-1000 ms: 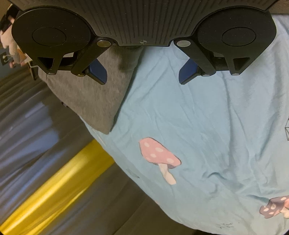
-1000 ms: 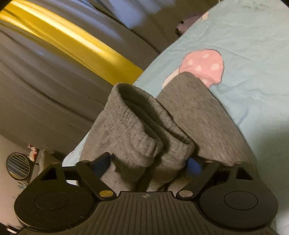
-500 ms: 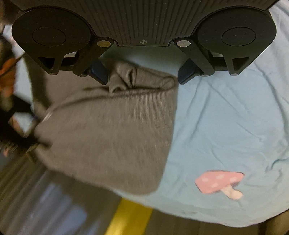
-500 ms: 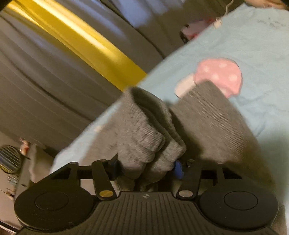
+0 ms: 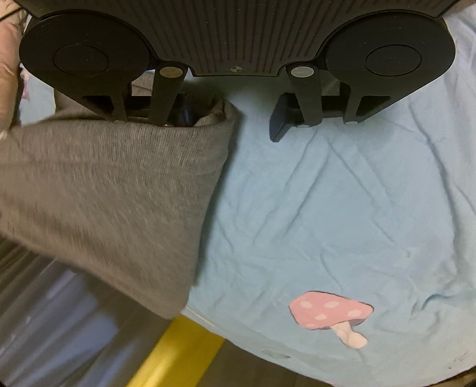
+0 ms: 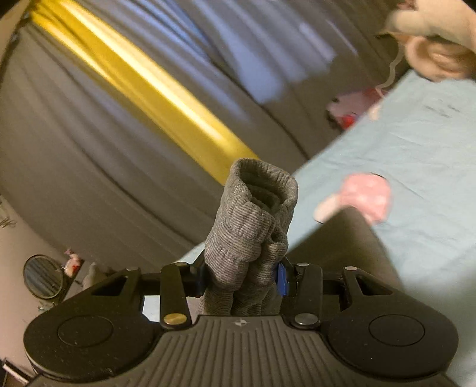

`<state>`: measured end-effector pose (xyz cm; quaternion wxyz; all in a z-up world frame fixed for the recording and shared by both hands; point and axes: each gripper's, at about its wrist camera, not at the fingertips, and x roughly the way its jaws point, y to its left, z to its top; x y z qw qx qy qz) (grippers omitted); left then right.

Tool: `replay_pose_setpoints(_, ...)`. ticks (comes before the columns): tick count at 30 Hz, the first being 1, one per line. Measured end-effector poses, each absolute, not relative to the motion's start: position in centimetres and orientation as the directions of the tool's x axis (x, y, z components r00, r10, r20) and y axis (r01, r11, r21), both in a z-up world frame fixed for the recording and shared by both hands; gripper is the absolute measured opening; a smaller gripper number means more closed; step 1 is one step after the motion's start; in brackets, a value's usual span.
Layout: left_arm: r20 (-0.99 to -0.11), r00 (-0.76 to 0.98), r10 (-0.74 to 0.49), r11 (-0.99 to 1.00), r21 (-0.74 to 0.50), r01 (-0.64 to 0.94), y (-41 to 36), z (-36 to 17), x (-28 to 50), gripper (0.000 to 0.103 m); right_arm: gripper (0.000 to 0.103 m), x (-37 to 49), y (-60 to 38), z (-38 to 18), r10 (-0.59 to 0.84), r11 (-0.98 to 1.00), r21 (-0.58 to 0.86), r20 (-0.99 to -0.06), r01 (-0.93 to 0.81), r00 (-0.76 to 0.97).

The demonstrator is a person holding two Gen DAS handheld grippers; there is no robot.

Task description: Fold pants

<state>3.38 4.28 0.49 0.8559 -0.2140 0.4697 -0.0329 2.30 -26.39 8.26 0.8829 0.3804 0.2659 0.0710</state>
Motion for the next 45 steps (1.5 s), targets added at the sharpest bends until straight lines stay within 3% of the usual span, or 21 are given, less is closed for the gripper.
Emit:
replay_pose_setpoints(10, -0.797, 0.566, -0.212, 0.915, -0.365, -0.172, 4.4, 0.6, 3.2, 0.049, 0.043, -0.5, -27.3, 3.7, 0.285, 0.747, 0.641, -0.549, 0.176, 0.786)
replay_pose_setpoints(20, -0.808, 0.552, -0.205, 0.914, -0.360, -0.189, 4.5, 0.3, 3.8, 0.055, 0.048, -1.2, -27.0, 3.0, 0.272, 0.795, 0.586, -0.579, 0.160, 0.769)
replay_pose_setpoints(21, -0.809, 0.551, -0.205, 0.912, -0.363, -0.193, 4.6, 0.3, 3.8, 0.056, 0.053, -1.1, -27.2, 2.8, 0.254, 0.808, 0.562, -0.601, 0.175, 0.758)
replay_pose_setpoints(24, -0.806, 0.556, -0.204, 0.901, -0.376, -0.215, 5.0, 0.4, 3.5, 0.064, 0.082, -0.7, -27.0, 2.7, 0.081, 0.891, 0.381, -0.670, 0.248, 0.738)
replay_pose_setpoints(29, -0.782, 0.592, -0.197, 0.889, -0.396, -0.228, 5.6, 1.1, 2.3, 0.064, 0.095, -1.7, -25.9, 4.2, -0.021, 0.936, 0.265, -0.617, 0.233, 0.786)
replay_pose_setpoints(35, -0.731, 0.669, -0.132, 0.908, -0.359, -0.214, 4.8, 2.7, 0.7, 0.064, 0.098, -1.8, -28.9, 3.6, 0.034, 0.867, 0.418, -0.592, 0.271, 0.805)
replay_pose_setpoints(39, -0.713, 0.691, -0.117, 0.898, -0.373, -0.233, 4.9, 3.0, 0.3, 0.065, 0.098, -0.3, -30.0, 1.2, 0.201, 0.803, 0.539, -0.647, 0.254, 0.735)
replay_pose_setpoints(45, -0.726, 0.684, -0.075, 0.874, -0.378, -0.306, 5.3, 3.2, -0.1, 0.065, 0.099, 0.8, -31.0, -1.1, 0.330, 0.696, 0.668, -0.623, 0.263, 0.709)
